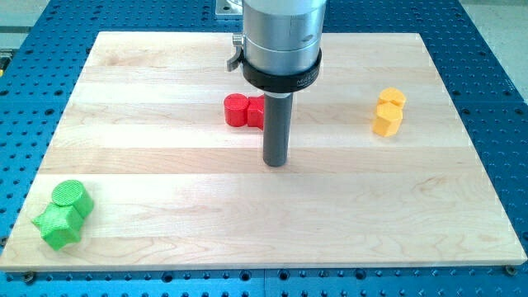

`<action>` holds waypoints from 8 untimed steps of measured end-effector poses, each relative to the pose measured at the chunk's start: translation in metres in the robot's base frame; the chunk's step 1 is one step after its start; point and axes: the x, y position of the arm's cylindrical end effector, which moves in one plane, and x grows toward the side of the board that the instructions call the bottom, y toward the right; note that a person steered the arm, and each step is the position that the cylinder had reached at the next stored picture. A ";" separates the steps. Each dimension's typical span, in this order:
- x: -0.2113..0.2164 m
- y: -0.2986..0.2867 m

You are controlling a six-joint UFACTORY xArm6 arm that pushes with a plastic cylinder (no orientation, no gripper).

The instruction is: Push the yellow hexagon into the yellow heart

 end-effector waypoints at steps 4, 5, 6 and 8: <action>-0.013 0.071; -0.014 0.094; -0.014 0.124; -0.060 0.181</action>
